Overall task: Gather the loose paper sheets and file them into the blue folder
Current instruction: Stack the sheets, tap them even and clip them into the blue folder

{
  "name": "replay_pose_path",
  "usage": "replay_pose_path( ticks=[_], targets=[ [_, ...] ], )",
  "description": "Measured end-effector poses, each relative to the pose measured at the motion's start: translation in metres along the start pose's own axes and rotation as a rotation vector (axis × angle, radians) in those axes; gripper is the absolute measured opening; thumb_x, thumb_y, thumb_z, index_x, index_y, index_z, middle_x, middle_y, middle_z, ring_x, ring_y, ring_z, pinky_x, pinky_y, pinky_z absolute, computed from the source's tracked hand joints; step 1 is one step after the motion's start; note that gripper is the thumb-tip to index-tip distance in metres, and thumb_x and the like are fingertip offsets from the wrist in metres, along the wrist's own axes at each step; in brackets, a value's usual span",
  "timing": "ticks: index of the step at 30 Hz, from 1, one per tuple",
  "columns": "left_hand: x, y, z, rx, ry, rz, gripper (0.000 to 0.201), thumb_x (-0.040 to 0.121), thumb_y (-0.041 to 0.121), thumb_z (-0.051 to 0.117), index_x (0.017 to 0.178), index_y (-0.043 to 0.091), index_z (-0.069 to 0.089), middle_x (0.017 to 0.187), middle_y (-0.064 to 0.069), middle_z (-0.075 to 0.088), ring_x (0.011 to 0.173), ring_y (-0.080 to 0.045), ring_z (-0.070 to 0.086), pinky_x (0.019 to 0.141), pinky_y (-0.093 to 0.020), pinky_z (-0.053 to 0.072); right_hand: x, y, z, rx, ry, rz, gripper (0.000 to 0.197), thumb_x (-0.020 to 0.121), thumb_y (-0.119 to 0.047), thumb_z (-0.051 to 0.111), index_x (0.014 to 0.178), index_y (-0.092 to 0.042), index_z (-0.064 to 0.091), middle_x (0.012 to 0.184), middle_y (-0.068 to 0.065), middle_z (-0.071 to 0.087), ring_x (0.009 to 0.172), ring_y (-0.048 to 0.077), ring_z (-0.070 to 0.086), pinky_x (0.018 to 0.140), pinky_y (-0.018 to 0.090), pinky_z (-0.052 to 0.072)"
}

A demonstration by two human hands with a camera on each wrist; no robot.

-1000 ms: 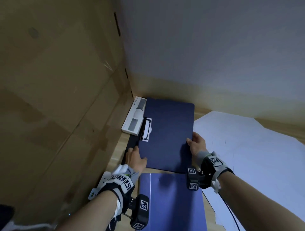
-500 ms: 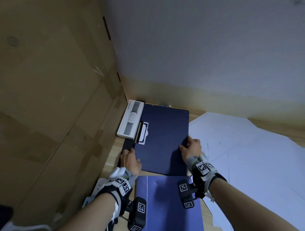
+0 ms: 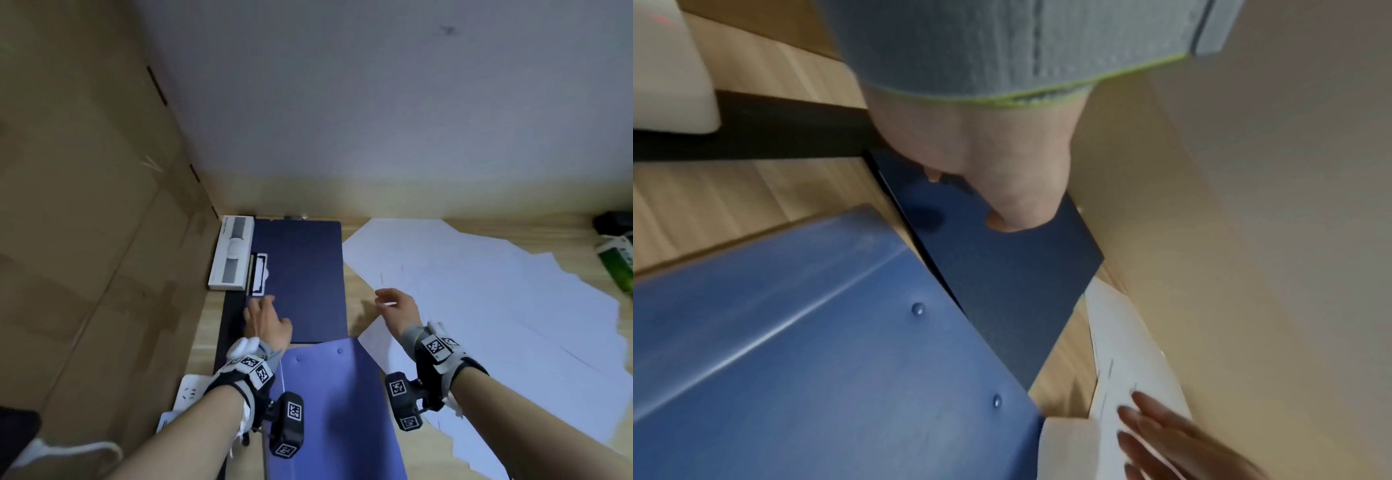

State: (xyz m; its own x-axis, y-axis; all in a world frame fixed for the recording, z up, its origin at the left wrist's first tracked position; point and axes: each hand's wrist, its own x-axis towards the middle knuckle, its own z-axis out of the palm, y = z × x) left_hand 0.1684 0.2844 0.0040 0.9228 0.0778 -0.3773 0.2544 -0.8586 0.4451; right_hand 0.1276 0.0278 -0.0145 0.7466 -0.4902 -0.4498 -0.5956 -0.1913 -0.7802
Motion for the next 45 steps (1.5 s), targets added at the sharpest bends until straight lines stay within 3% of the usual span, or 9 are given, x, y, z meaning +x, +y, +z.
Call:
replay_pose_path(
  ticks=[7,11,14,18,22,30,34,36,45],
  targets=[
    [-0.062,-0.041,0.016,-0.038,-0.023,-0.162,0.043,0.079,0.012,0.063,0.120,0.002,0.051,0.126,-0.021,0.046,0.117,-0.041,0.045,0.092,-0.044,0.041,-0.067,0.064,-0.040,-0.042,-0.105,0.231,0.016,0.082,0.003,0.058,0.078,-0.007,0.070,0.075,0.018,0.070,0.058,0.025,0.061,0.055,0.027,0.046],
    [-0.081,-0.080,0.036,-0.187,-0.187,-0.264,0.056,0.065,0.036,0.065,0.101,-0.006,0.059,0.103,-0.022,0.066,0.087,-0.039,0.066,0.072,-0.043,0.056,-0.099,0.090,-0.032,-0.134,-0.133,0.264,0.016,0.073,-0.006,0.063,0.061,-0.010,0.074,0.069,0.016,0.074,0.058,0.026,0.066,0.053,0.028,0.053],
    [-0.087,-0.120,0.064,-0.353,-0.235,-0.338,0.064,0.048,0.056,0.073,0.095,0.011,0.067,0.091,-0.007,0.073,0.077,-0.027,0.071,0.073,-0.040,0.060,-0.119,0.107,-0.025,-0.185,-0.175,0.204,0.014,0.063,-0.021,0.062,0.060,-0.014,0.074,0.058,0.003,0.071,0.061,0.023,0.069,0.062,0.032,0.058],
    [-0.128,-0.098,0.039,-0.704,-0.267,-0.425,0.055,0.055,0.034,0.089,0.097,0.006,0.068,0.091,-0.013,0.076,0.081,-0.032,0.074,0.081,-0.051,0.059,-0.138,0.108,-0.023,-0.136,-0.198,0.160,0.006,0.074,-0.018,0.074,0.073,-0.017,0.069,0.063,-0.003,0.069,0.066,0.016,0.064,0.067,0.027,0.050],
    [-0.160,-0.062,-0.002,-0.874,-0.255,-0.341,0.026,0.080,0.007,0.077,0.104,0.003,0.067,0.098,-0.017,0.075,0.088,-0.034,0.073,0.086,-0.051,0.057,-0.145,0.103,-0.028,-0.013,-0.254,0.150,0.021,0.076,-0.016,0.079,0.065,-0.016,0.061,0.065,0.003,0.066,0.068,0.020,0.061,0.073,0.032,0.050],
    [-0.154,-0.032,-0.054,-1.022,-0.142,-0.226,0.025,0.084,0.010,0.073,0.108,0.005,0.066,0.101,-0.013,0.075,0.080,-0.025,0.075,0.065,-0.033,0.059,-0.150,0.061,-0.039,0.343,-0.474,0.160,0.023,0.091,-0.020,0.068,0.106,-0.003,0.070,0.102,0.011,0.076,0.093,0.030,0.073,0.085,0.041,0.059],
    [-0.127,-0.016,-0.059,-1.042,-0.103,-0.203,0.027,0.084,0.012,0.074,0.108,0.006,0.063,0.100,-0.012,0.074,0.082,-0.027,0.072,0.061,-0.031,0.059,-0.132,0.040,-0.031,0.373,-0.340,0.087,0.015,0.092,-0.011,0.065,0.103,-0.002,0.070,0.100,0.014,0.075,0.081,0.028,0.072,0.077,0.038,0.059],
    [-0.107,-0.010,-0.051,-0.996,-0.114,-0.203,0.029,0.083,0.010,0.074,0.109,0.007,0.060,0.106,-0.013,0.072,0.084,-0.028,0.070,0.072,-0.037,0.059,-0.118,0.035,-0.027,0.377,-0.262,0.074,0.010,0.093,-0.010,0.064,0.100,-0.004,0.069,0.096,0.011,0.075,0.075,0.023,0.070,0.071,0.032,0.058],
    [-0.054,0.000,0.007,-0.691,-0.207,-0.219,0.037,0.078,-0.003,0.069,0.112,0.007,0.058,0.104,-0.012,0.067,0.094,-0.029,0.066,0.086,-0.037,0.054,-0.063,0.038,-0.013,0.268,-0.012,0.036,0.015,0.091,-0.006,0.063,0.105,-0.008,0.064,0.102,0.009,0.071,0.094,0.026,0.068,0.086,0.037,0.054]
  ],
)
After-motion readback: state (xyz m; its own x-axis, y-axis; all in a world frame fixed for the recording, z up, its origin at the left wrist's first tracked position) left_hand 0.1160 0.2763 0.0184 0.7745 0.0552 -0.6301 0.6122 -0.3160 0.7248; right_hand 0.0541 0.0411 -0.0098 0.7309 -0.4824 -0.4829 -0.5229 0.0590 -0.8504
